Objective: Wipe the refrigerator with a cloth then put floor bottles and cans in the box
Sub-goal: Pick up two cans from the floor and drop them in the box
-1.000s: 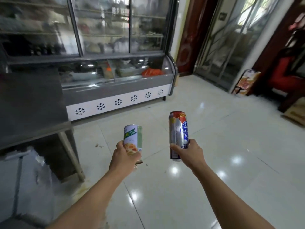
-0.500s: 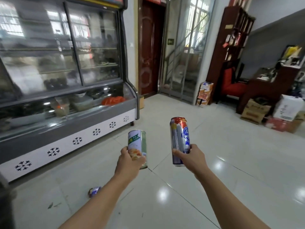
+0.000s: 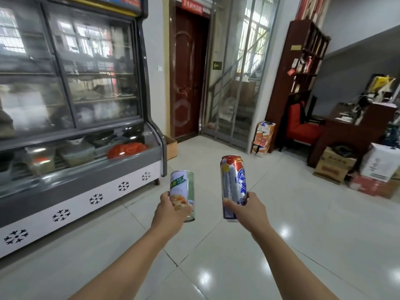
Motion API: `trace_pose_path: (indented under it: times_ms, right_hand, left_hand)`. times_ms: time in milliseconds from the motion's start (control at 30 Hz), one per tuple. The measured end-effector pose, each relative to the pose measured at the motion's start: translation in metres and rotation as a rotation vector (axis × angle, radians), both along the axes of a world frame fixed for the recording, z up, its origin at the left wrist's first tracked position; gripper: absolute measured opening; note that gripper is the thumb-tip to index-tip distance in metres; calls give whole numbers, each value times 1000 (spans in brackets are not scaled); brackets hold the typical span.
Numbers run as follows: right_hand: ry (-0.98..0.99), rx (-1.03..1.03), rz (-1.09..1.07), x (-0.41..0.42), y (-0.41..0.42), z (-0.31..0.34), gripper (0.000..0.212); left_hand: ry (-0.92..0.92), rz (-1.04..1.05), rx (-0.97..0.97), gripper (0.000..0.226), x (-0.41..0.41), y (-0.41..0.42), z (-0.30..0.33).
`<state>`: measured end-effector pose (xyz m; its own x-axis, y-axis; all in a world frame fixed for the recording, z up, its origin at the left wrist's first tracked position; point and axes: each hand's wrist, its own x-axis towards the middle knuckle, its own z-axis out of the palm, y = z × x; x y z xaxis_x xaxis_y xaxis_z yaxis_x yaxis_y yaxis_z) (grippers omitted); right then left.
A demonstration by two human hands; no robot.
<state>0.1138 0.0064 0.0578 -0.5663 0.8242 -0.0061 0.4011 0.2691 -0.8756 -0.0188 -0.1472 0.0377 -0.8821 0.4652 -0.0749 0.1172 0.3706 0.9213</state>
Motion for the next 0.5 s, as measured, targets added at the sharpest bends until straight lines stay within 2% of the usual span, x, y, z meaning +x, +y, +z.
trace_pose_path:
  times_ms: [233,500]
  right_hand:
    - [-5,23,-43,-107,102,1,53]
    - [-2,19,-84,-208,225,10,52]
  left_hand:
    - [-1,-32,103,65,-115,115,-5]
    - [32,-70,74,70,-235,247,14]
